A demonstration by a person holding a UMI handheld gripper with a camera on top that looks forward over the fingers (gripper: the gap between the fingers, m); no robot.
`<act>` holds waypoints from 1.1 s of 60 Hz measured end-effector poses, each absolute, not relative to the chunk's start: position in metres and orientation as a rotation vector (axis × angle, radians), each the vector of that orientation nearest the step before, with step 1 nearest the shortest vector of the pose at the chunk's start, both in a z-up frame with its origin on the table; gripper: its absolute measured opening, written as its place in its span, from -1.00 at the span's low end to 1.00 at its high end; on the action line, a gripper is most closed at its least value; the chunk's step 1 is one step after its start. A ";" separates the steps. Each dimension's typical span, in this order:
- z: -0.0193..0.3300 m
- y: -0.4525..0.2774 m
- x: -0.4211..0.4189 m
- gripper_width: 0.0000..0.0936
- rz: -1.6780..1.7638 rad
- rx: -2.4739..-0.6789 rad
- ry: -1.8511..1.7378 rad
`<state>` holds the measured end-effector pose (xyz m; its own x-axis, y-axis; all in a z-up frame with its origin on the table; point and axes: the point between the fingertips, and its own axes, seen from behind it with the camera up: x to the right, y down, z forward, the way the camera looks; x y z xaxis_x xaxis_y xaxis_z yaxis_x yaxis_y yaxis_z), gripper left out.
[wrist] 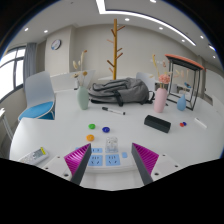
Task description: Unplug charger
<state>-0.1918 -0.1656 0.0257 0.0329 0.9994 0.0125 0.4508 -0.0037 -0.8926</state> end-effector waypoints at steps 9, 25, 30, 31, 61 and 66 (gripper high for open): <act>0.006 -0.166 -0.224 0.83 0.940 -1.559 -1.553; -0.006 -0.171 -0.253 0.82 0.976 -1.542 -1.587; -0.009 -0.172 -0.255 -0.60 0.987 -1.543 -1.616; -0.005 -0.165 -0.256 -0.65 0.953 -1.536 -1.590; 0.171 -0.053 -0.216 -0.87 1.014 -1.496 -1.446; 0.153 -0.007 -0.205 -0.86 0.931 -1.551 -1.444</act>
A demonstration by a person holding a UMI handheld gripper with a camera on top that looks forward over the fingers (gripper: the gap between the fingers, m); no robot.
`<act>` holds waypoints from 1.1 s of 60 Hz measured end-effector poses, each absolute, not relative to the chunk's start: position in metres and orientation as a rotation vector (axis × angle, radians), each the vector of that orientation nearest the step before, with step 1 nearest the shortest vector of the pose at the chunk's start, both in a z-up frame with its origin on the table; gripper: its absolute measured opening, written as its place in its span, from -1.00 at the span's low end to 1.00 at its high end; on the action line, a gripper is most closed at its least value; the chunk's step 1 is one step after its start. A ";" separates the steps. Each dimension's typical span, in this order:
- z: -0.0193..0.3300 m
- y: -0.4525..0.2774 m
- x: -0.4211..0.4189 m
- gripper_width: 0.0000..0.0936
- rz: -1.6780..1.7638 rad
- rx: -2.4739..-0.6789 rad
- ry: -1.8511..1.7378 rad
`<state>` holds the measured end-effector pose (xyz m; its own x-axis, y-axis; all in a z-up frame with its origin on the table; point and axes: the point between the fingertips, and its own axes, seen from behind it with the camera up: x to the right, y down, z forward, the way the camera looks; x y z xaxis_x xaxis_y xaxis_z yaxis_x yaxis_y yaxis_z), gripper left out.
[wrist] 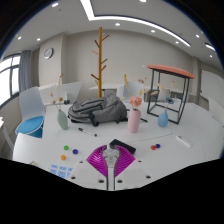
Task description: Unplug charger
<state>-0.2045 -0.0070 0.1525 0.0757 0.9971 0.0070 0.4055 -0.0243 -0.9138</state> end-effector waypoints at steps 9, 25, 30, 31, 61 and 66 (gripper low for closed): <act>0.084 0.042 -0.192 -0.80 0.806 -1.605 -1.502; -0.008 0.065 -0.188 0.32 0.702 -1.736 -1.529; 0.005 0.066 -0.181 0.77 0.687 -1.739 -1.505; 0.009 0.066 -0.179 0.76 0.689 -1.738 -1.499; 0.204 -0.034 0.098 0.82 0.722 -1.674 -1.502; 0.216 -0.050 0.148 0.82 0.714 -1.691 -1.491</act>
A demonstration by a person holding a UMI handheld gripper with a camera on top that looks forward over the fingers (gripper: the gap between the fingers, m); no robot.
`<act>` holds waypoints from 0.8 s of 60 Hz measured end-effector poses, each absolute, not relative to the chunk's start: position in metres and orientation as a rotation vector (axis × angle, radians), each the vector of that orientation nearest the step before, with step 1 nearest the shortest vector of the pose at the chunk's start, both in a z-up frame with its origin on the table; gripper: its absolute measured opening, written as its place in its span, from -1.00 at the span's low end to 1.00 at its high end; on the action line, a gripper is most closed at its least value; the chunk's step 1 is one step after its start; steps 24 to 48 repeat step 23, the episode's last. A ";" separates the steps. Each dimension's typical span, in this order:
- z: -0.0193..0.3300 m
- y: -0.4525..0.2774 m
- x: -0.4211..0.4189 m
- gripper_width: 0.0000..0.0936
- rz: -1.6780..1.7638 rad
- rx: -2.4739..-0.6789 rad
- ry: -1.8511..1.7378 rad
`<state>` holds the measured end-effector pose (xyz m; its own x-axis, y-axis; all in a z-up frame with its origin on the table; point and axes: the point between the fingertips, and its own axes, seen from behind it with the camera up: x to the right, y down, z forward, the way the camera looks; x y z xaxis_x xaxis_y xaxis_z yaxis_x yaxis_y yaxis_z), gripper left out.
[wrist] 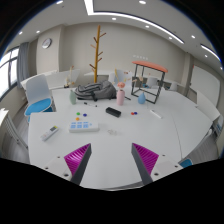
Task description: Unplug charger
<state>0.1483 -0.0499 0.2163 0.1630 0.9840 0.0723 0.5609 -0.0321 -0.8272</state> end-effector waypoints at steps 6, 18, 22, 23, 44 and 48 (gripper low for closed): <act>0.220 -0.065 0.197 0.82 0.698 -1.705 -1.491; 0.217 -0.068 0.252 0.82 0.652 -1.717 -1.465; 0.218 -0.064 0.262 0.82 0.639 -1.732 -1.440; 0.218 -0.064 0.263 0.82 0.643 -1.734 -1.438; 0.218 -0.064 0.263 0.82 0.643 -1.734 -1.438; 0.218 -0.064 0.263 0.82 0.643 -1.734 -1.438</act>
